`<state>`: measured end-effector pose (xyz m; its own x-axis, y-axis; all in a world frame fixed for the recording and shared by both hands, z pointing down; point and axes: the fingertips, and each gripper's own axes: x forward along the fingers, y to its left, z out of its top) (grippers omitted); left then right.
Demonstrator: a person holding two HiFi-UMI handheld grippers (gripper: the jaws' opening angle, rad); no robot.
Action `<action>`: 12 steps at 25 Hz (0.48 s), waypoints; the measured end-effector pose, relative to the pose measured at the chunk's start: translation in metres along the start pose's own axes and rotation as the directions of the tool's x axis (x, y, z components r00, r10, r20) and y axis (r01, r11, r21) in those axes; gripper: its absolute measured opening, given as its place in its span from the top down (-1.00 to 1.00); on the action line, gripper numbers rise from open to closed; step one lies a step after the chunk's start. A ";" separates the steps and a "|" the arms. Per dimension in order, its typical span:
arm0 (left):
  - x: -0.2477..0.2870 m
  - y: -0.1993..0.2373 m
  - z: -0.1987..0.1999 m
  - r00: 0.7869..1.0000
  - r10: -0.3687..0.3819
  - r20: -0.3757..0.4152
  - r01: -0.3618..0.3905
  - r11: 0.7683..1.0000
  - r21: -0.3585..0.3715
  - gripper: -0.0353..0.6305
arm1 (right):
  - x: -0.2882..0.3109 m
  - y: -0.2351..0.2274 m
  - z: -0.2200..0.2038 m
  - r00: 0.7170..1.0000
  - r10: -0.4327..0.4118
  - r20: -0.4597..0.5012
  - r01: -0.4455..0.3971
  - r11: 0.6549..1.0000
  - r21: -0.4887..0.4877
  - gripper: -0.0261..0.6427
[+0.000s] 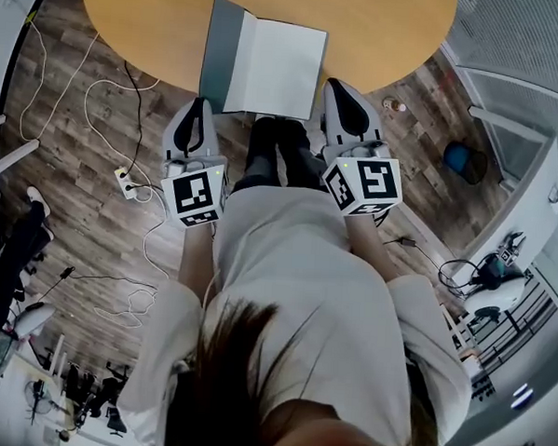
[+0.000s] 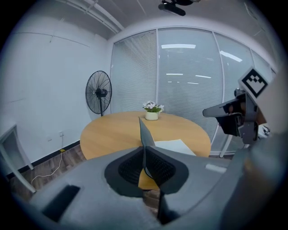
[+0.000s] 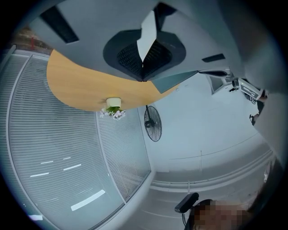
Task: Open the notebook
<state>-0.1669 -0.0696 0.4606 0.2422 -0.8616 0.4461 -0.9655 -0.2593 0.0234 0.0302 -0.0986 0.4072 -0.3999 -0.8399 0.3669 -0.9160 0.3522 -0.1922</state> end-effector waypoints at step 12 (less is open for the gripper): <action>0.012 0.035 -0.029 0.996 0.069 -0.064 -0.073 0.996 -0.058 0.81 | 0.009 -0.001 0.000 1.000 -0.009 -0.024 0.009 1.000 -0.012 0.92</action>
<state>-0.2010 -0.0761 0.4928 0.1681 -0.8478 0.5030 -0.9845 -0.1702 0.0422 0.0277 -0.1067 0.4112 -0.3924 -0.8329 0.3902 -0.9197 0.3499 -0.1779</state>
